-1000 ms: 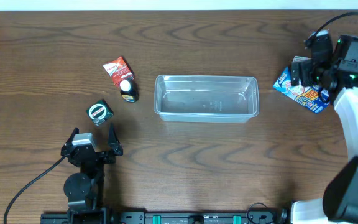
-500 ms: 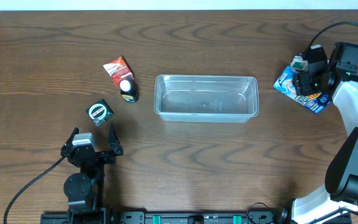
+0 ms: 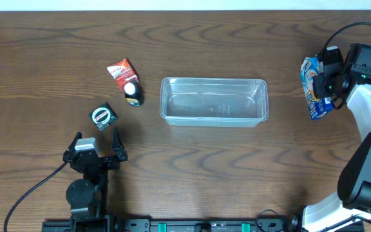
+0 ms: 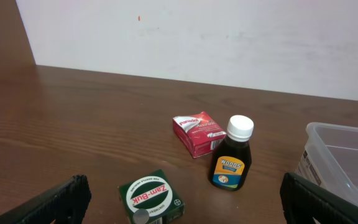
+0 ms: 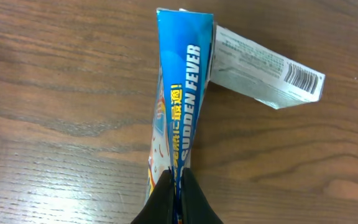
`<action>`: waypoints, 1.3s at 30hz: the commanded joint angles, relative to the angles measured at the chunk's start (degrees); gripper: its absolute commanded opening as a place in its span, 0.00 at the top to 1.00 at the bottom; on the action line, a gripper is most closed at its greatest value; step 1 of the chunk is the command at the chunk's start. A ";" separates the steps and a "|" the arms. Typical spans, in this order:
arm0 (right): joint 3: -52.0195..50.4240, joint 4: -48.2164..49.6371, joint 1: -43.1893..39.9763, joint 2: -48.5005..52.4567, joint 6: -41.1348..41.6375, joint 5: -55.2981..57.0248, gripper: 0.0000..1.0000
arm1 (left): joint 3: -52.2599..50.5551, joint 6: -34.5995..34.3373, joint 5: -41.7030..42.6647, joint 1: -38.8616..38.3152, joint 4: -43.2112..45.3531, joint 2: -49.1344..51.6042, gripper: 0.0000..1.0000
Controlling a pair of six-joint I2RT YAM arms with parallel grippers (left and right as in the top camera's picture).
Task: Pack container
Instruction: 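Reach right gripper to the blue Sudden Fever box and grasp it, then carry the blue box left and lower it into the clear container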
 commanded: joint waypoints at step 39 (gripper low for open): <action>0.52 -15.74 37.18 -23.54 -40.79 -8.66 0.99 | -0.90 0.57 -0.04 0.26 -2.21 -0.31 0.02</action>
